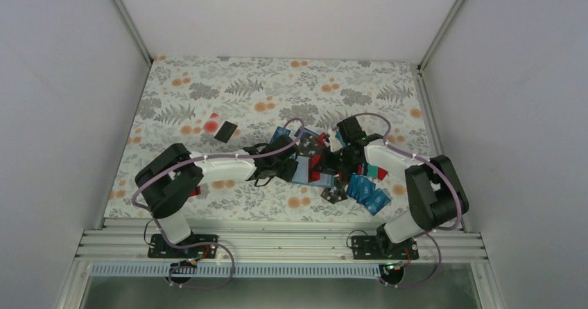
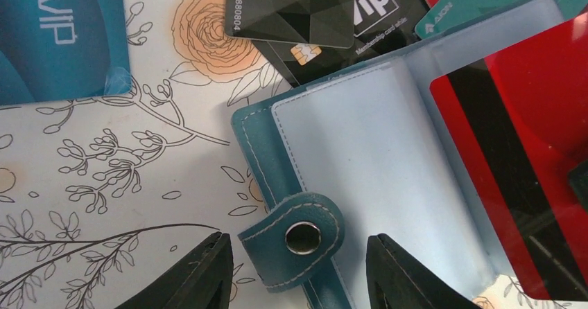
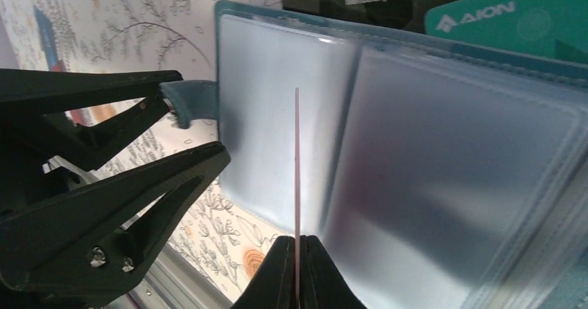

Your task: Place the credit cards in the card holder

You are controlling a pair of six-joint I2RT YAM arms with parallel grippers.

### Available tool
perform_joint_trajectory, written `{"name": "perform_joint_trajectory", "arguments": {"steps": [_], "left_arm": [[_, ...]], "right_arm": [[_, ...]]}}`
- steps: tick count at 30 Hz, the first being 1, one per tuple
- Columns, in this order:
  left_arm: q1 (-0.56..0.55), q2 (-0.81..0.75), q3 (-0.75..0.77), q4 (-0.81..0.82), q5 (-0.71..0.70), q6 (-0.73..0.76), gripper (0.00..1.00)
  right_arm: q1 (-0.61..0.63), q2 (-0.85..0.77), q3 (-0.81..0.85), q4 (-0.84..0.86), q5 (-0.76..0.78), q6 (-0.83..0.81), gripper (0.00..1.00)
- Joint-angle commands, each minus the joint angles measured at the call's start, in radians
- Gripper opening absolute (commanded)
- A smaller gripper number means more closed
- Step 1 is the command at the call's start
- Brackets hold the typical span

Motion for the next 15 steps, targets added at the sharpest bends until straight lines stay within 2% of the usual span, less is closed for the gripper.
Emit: {"name": "perform_joint_trajectory", "arguments": {"steps": [1, 5, 10, 15], "left_arm": [[0.006, 0.027, 0.022, 0.025, 0.017, -0.004, 0.48], [0.008, 0.041, 0.024, 0.024, 0.014, -0.004, 0.45], [0.008, 0.049, 0.020, 0.023, 0.013, -0.004, 0.35], [0.007, 0.051, 0.016, 0.026, 0.016, -0.002, 0.30]], "right_arm": [[-0.013, 0.045, -0.004, 0.012, 0.027, -0.023, 0.04], [-0.016, 0.067, -0.004, 0.018, 0.031, -0.019, 0.04], [-0.020, 0.086, -0.006, 0.031, 0.013, -0.008, 0.04], [-0.026, 0.122, -0.004, 0.054, -0.039, -0.002, 0.04]]}}
